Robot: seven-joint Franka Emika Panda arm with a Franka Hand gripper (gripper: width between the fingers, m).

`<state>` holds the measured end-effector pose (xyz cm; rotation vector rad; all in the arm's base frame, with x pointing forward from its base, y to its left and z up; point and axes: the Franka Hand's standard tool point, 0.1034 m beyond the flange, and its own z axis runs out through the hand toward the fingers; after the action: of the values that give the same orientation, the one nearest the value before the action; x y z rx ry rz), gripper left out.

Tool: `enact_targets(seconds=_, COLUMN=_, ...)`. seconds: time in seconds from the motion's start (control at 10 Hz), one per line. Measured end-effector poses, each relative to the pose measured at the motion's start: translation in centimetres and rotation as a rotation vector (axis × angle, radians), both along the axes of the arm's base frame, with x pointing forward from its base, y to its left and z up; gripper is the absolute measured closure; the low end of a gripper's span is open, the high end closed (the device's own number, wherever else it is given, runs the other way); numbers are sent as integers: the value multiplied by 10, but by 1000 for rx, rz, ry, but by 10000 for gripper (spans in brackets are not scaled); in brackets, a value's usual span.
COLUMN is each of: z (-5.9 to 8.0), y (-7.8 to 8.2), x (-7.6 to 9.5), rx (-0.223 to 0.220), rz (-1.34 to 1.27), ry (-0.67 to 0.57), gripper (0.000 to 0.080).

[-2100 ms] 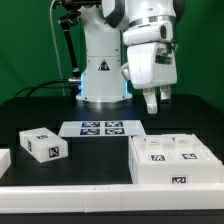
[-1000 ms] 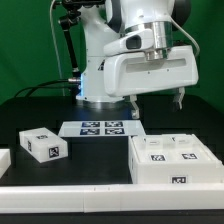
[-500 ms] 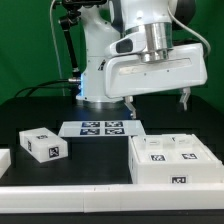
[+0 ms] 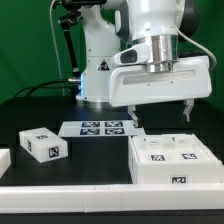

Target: Assemble cabinet

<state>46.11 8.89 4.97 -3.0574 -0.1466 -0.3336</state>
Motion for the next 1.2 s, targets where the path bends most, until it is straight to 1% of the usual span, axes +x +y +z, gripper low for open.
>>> enact_targets(seconds=0.1, z=-7, y=-6, x=2, rx=-4, rz=11, ry=0, gripper=3)
enact_targets(seconds=0.6, z=-8, y=-3, x=1, rx=-6, rz=27, ry=2, gripper=3)
enact_targets(seconds=0.7, z=-14, y=-3, x=-1, rx=-1, rz=-7, ry=10, gripper=3)
enact_targets(seconds=0.8, z=-26, y=-10, x=4, rx=-2, rz=-38, ry=20, gripper=3)
enact_targets(seconds=1.0, z=-35, y=-13, x=24, rx=-12, rz=-41, ry=7, gripper=3)
enact_targets(seconds=1.1, z=-39, y=-12, x=27, rx=-16, rz=-36, ry=-1, gripper=3)
enact_targets(seconds=1.2, z=-40, y=-12, x=28, rx=-17, rz=-36, ry=1, gripper=3)
